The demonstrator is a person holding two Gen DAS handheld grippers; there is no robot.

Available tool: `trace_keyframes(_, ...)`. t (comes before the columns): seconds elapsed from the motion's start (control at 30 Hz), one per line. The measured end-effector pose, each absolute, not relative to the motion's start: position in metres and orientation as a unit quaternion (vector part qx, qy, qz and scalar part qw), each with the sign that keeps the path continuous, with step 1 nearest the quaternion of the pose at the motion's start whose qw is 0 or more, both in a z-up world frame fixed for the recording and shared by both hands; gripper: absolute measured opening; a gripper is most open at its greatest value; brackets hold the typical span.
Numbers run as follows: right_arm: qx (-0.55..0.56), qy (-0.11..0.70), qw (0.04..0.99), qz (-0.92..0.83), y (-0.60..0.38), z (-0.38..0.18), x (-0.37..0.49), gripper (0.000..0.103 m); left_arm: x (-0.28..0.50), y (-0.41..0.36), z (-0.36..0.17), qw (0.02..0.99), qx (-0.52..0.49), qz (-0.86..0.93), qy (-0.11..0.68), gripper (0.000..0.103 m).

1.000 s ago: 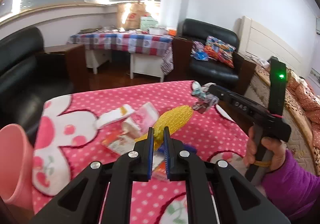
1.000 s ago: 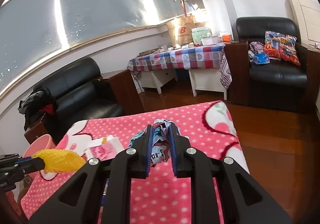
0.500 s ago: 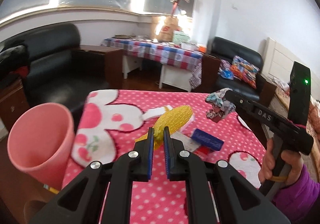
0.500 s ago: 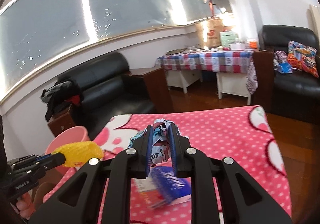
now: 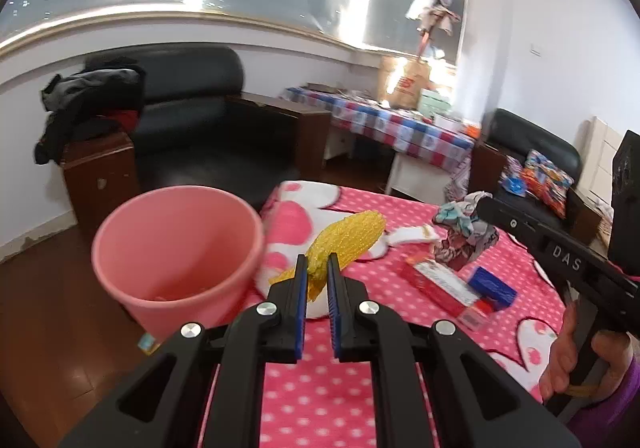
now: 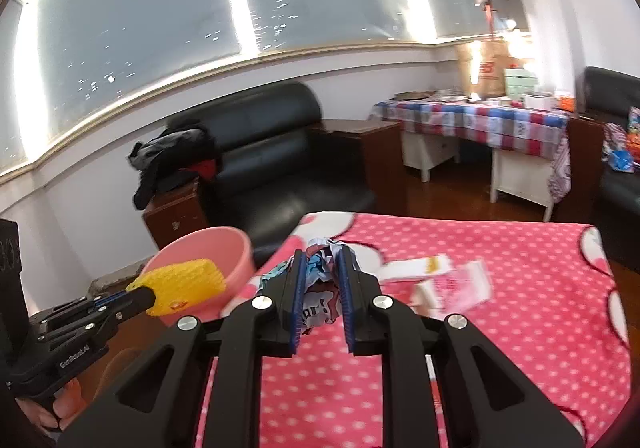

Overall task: Collect trash
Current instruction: 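Carry yellow foam net and crumpled wrapper over the pink bucket, then open left tool dropping yellow net while right tool releases wrapper into bucket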

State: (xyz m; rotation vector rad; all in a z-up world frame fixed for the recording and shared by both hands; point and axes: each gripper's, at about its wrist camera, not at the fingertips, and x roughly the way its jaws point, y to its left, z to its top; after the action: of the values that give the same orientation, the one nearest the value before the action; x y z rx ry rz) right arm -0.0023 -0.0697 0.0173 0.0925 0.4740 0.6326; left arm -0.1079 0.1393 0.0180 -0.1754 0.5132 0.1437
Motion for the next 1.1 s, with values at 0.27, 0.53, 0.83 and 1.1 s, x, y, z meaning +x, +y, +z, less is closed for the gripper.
trace_keyframes(0.27, 0.036, 0.232, 0.903, 0.36, -0.011, 0.023, -0.005, 0.017, -0.119, 0.187, 0.012, 0.954, -0.113, 0.128, 0.246, 0.009)
trace_keyframes(0.53, 0.016, 0.239, 0.887, 0.395, 0.05, 0.022, -0.001, 0.017, -0.124, 0.229, 0.001, 0.944, -0.136, 0.173, 0.245, 0.009)
trace_keyframes(0.83, -0.008, 0.266, 0.869, 0.418, 0.111, 0.002, 0.007, 0.017, -0.117, 0.267, -0.018, 0.931, -0.152, 0.2, 0.265, 0.009)
trace_keyframes(1.1, -0.016, 0.292, 0.862, 0.414, 0.138, -0.018, 0.015, 0.017, -0.108, 0.286, -0.034, 0.922, -0.153, 0.205, 0.289, 0.009)
